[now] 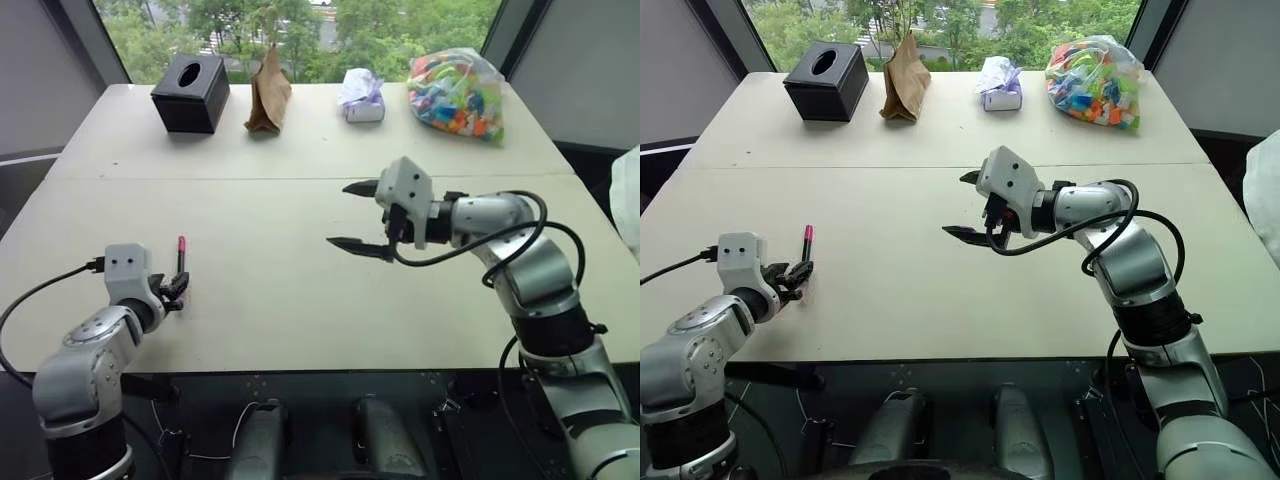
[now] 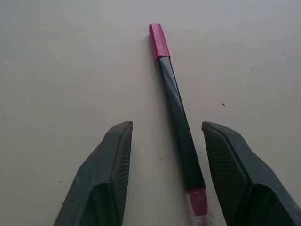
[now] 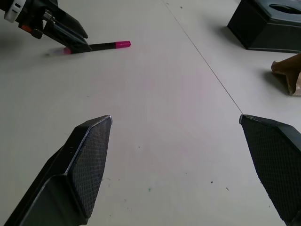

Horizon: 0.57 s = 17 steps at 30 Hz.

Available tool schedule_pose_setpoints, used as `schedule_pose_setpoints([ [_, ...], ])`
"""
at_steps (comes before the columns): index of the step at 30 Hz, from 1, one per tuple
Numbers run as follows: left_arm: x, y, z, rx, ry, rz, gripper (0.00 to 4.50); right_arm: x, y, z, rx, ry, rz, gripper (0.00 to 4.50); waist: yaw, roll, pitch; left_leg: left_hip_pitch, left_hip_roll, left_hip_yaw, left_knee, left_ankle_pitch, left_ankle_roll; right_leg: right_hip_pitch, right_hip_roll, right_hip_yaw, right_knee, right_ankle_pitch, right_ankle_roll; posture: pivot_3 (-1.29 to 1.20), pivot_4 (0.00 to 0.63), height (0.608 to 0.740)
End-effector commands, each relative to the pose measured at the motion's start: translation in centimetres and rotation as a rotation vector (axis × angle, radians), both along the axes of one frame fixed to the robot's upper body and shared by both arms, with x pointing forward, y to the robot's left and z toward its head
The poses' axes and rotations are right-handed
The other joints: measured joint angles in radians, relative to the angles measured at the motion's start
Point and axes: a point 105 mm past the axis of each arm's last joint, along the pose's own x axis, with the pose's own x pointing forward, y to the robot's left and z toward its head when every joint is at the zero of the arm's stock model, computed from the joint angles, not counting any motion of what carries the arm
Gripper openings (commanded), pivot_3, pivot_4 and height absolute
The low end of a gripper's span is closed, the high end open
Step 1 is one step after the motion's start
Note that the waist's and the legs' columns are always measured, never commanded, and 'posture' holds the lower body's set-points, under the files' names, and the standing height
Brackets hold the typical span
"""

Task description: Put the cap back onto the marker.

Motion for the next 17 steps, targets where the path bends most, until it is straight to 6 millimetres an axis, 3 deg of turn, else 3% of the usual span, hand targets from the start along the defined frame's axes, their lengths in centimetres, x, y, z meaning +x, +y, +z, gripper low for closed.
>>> schedule_pose_setpoints([
  [1, -0.5, 0.0, 2.1, 0.019, -0.087, 0.019, 4.44, -0.4, 0.0, 1.4, 0.015, -0.061, 0.02, 4.5, 0.0, 0.0, 0.0, 0.0, 0.0, 0.0, 0.0, 0.0, 0.0, 0.0, 0.0, 0.0, 0.0, 0.0, 0.0, 0.0, 0.15, 0.74],
  [9, -2.7, -1.4, 6.5, 0.112, -0.276, 0.098, 4.48, -1.5, -0.3, 1.2, -0.034, 0.014, 0.147, 4.5, 0.0, 0.0, 0.0, 0.0, 0.0, 0.0, 0.0, 0.0, 0.0, 0.0, 0.0, 0.0, -0.001, 0.0, 0.0, 0.0, 0.15, 0.74],
  [13, -4.6, -2.1, 7.1, 0.147, -0.301, 0.132, 4.48, -2.2, -0.5, 1.6, -0.042, 0.054, 0.216, 4.5, -0.001, 0.0, 0.0, 0.0, 0.0, 0.0, 0.0, 0.0, 0.0, 0.001, 0.0, 0.0, -0.001, 0.0, 0.0, 0.0, 0.15, 0.74],
  [17, -5.0, -2.2, 7.1, 0.151, -0.313, 0.147, 4.48, -2.2, -0.5, 2.0, -0.041, 0.061, 0.233, 4.5, 0.0, 0.0, 0.0, 0.0, 0.0, 0.001, 0.0, 0.0, 0.0, 0.001, 0.001, 0.0, -0.001, -0.001, -0.002, 0.0, 0.15, 0.74],
])
